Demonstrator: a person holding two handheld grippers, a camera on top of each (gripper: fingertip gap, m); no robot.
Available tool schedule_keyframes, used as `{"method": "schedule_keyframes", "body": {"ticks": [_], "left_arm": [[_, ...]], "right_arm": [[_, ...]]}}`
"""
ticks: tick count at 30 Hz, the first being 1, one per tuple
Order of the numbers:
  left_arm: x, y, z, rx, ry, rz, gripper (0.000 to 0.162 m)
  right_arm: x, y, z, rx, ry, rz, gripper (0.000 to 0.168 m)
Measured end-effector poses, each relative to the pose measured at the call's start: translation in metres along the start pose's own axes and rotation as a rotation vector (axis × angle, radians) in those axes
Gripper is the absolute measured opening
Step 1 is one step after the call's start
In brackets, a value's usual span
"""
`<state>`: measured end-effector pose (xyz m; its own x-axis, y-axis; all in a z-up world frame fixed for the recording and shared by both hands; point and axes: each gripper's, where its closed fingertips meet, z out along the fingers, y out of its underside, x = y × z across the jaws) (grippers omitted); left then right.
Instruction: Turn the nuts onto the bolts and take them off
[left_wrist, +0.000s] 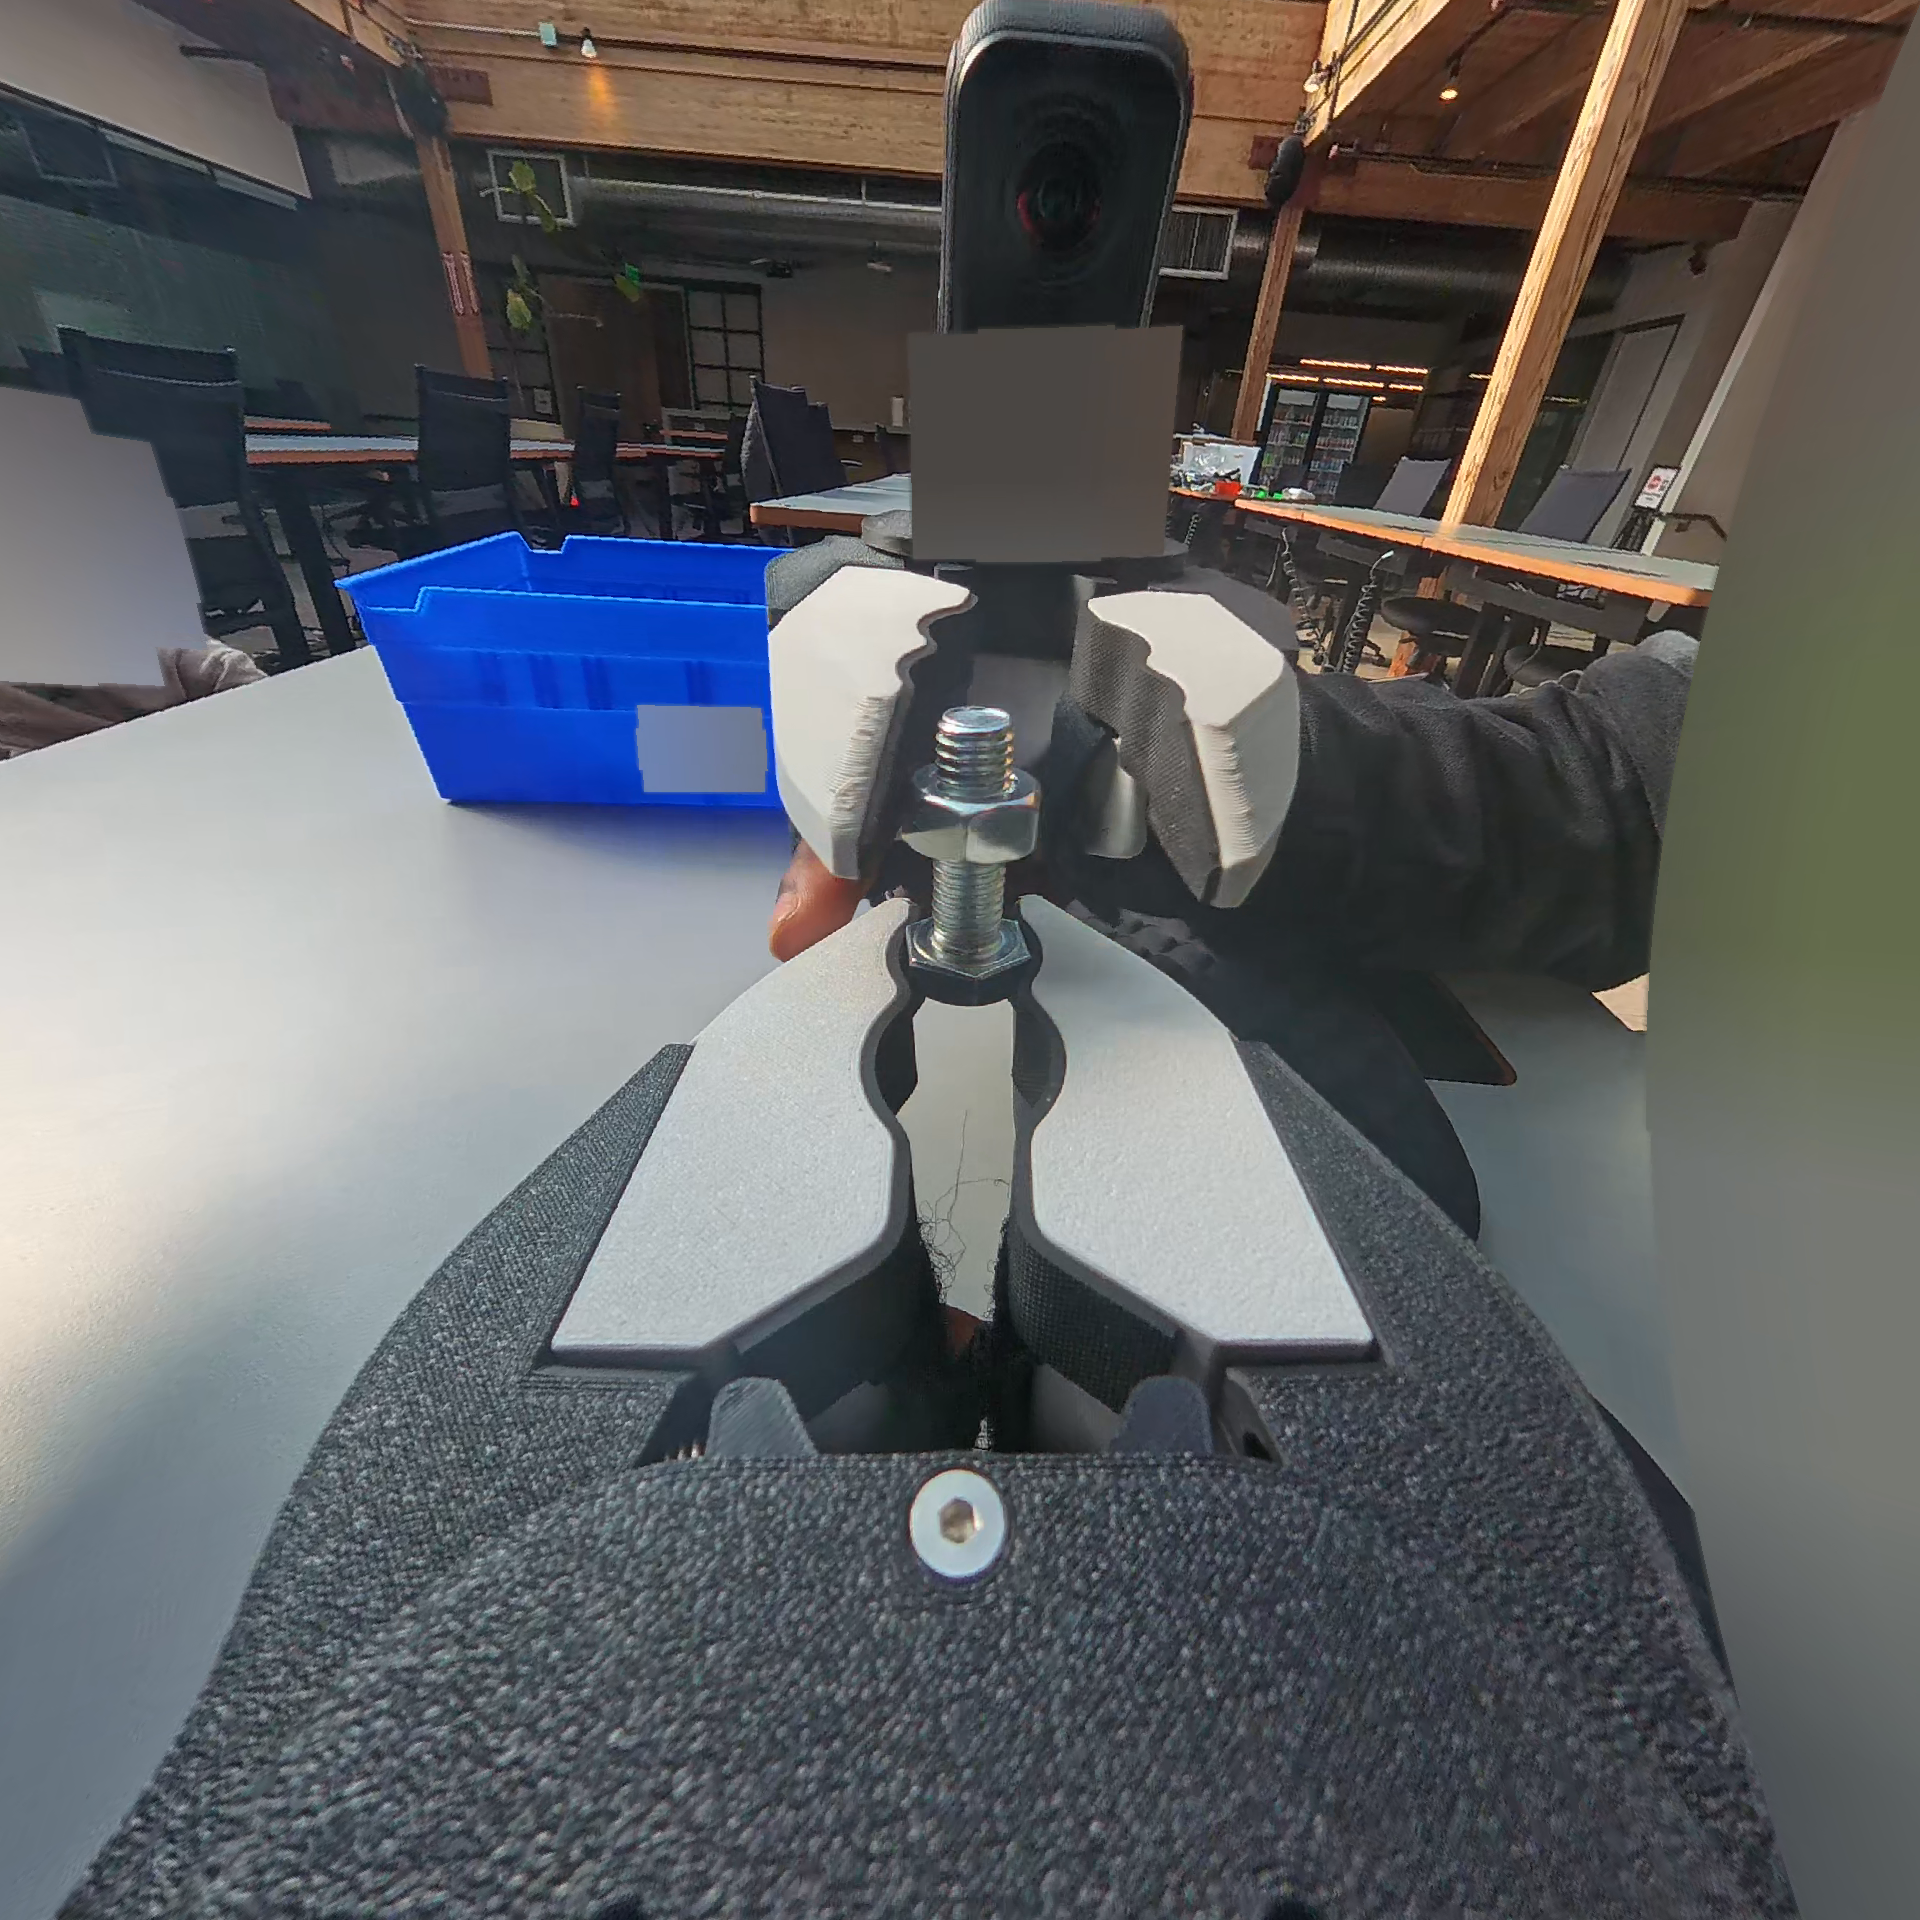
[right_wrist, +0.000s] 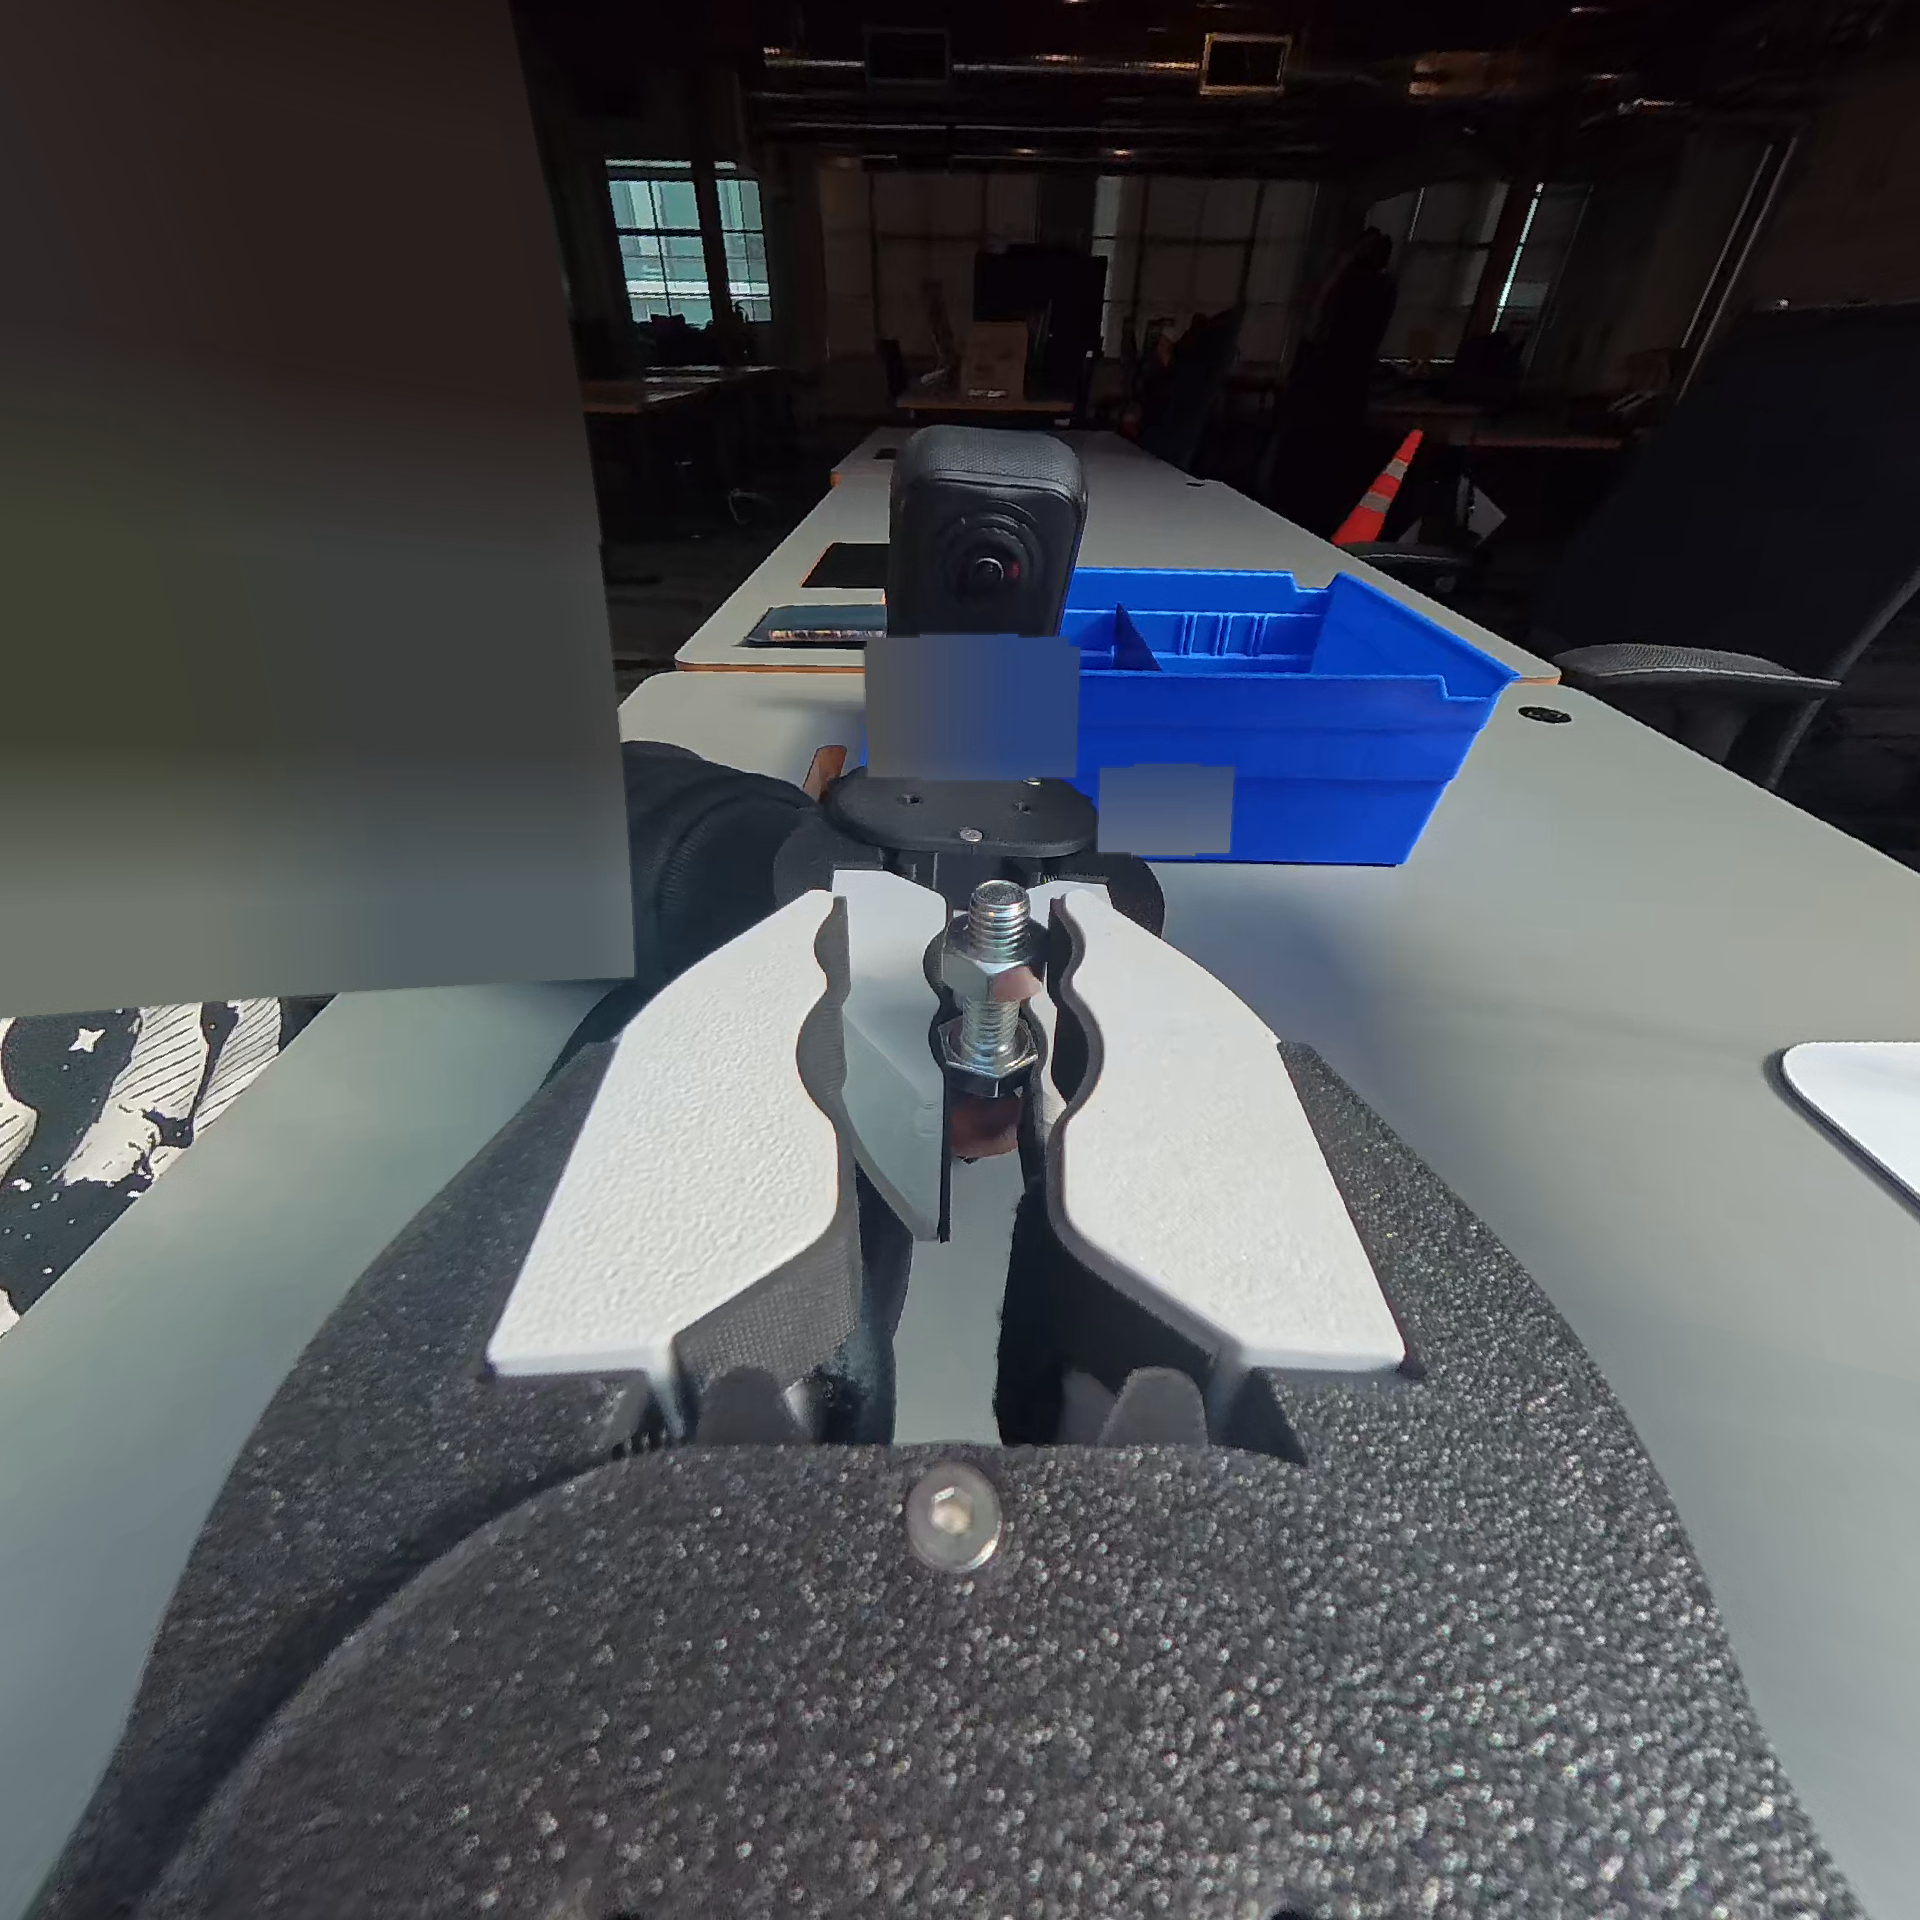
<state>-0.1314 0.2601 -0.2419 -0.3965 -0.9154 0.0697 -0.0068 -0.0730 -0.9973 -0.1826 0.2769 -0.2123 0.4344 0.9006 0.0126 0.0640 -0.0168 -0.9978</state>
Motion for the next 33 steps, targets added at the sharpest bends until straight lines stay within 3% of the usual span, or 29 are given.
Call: {"method": "schedule_keyframes", "body": {"ticks": [5, 7, 14, 16, 18, 21, 26, 33], "left_arm": [[0.000, 0.000, 0.000, 0.000, 0.002, 0.000, 0.014], [0.001, 0.000, 0.000, 0.000, 0.003, 0.003, 0.014], [0.000, 0.000, 0.000, -0.001, -0.002, 0.000, 0.014], [-0.001, 0.000, 0.000, 0.001, -0.004, -0.002, 0.014], [-0.001, 0.000, 0.000, 0.000, -0.003, -0.001, 0.014], [0.000, 0.000, 0.000, -0.002, -0.002, 0.000, 0.014], [0.000, 0.001, 0.001, -0.007, 0.000, 0.001, 0.014], [0.000, 0.001, 0.001, -0.008, 0.000, 0.002, 0.014]], "right_arm": [[0.003, 0.001, -0.016, -0.007, 0.054, -0.001, 0.027], [0.003, 0.001, -0.025, -0.005, 0.071, -0.007, 0.003], [-0.001, -0.004, -0.036, -0.010, 0.076, -0.021, 0.004], [0.001, -0.007, -0.035, -0.037, 0.083, -0.032, 0.012], [0.005, -0.007, -0.033, -0.129, 0.090, -0.038, 0.028], [0.001, -0.007, -0.030, -0.346, 0.023, -0.035, 0.036], [0.001, -0.002, -0.027, -0.761, -0.071, -0.099, 0.034], [0.005, -0.008, -0.019, -1.016, -0.137, -0.208, 0.021]]}}
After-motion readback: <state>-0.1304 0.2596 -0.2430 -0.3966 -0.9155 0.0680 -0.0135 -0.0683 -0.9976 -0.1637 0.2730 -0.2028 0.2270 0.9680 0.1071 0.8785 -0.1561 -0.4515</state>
